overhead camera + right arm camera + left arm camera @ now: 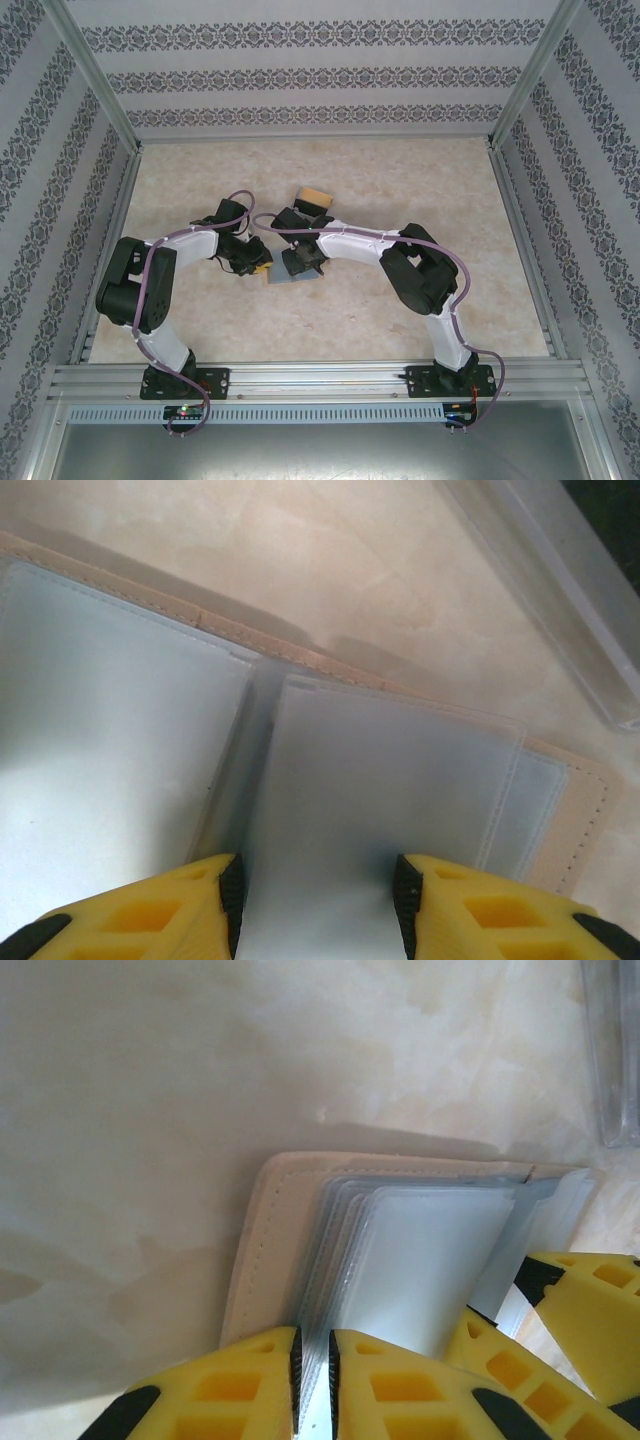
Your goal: Take the credit cards out of the card holder
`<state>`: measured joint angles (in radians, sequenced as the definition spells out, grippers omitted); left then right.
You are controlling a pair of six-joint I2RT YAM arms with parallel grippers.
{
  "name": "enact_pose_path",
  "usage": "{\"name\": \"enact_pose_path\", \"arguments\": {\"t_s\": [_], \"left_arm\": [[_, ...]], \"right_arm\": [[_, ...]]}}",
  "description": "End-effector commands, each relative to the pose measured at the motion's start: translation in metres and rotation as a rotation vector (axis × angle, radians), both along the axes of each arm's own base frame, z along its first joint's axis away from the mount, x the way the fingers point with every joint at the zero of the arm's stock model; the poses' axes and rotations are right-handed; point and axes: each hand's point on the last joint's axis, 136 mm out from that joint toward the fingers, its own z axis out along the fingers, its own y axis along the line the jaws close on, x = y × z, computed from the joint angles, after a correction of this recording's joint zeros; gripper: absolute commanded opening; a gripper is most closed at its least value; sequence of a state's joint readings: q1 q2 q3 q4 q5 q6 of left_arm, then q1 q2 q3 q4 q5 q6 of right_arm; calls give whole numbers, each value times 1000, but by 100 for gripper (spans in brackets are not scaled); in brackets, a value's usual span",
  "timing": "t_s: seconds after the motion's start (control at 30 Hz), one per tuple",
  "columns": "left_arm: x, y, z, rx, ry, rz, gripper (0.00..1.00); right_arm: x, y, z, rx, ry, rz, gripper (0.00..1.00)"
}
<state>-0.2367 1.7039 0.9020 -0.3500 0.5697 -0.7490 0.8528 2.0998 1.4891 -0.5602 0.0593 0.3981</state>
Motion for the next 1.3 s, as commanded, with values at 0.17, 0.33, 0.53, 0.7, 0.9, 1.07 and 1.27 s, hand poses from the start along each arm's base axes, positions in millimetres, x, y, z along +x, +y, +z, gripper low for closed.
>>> {"name": "enact_pose_path", "arguments": {"t_s": [0.17, 0.33, 0.53, 0.7, 0.9, 1.07, 1.27], "left_arm": [[10, -21, 13, -79, -57, -46, 18], [11, -26, 18, -97, -79, -66, 20], [13, -32, 22, -133, -95, -78, 24], [16, -42, 27, -205, -110, -86, 25], [16, -43, 31, -208, -122, -93, 23], [13, -37, 31, -155, -122, -115, 17], [13, -35, 34, -138, -131, -127, 17]], "right_arm": [[-19, -23, -41, -68, 123, -32, 45], [-20, -21, -40, -51, 131, -32, 44], [-18, -17, -32, 21, 141, -45, 44], [-15, -9, -19, 132, 149, -53, 44], [-12, -5, -9, 210, 151, -72, 42], [-10, -4, -4, 230, 149, -76, 41], [-8, -4, 3, 252, 135, -77, 41]]}}
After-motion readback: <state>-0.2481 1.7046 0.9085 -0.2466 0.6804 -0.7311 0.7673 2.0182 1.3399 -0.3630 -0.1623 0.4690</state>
